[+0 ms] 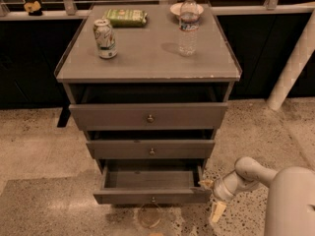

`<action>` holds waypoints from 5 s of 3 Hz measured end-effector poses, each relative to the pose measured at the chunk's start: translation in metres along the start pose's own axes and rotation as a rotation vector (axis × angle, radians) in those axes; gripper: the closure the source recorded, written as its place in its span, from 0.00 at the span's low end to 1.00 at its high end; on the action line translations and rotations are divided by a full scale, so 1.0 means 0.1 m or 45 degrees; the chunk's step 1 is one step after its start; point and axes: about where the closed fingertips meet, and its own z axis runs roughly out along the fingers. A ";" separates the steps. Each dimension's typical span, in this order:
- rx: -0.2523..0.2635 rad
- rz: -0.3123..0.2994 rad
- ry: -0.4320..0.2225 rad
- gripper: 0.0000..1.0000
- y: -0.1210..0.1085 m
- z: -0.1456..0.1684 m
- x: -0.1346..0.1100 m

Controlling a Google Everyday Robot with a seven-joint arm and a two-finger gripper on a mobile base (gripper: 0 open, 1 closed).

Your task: Close bottom drawer

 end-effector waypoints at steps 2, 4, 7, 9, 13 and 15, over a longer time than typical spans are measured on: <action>0.040 0.031 -0.022 0.00 0.16 -0.05 0.08; 0.035 0.245 -0.117 0.00 0.61 0.05 0.50; -0.229 0.375 -0.151 0.00 0.16 0.72 0.78; -0.188 0.387 -0.178 0.00 -0.24 0.75 0.72; 0.059 0.325 -0.249 0.00 -1.15 0.64 0.29; 0.209 0.352 -0.348 0.00 -1.58 0.50 0.08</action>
Offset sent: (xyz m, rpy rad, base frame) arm -0.0350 -0.0302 0.0061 0.0267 -0.0320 -0.1031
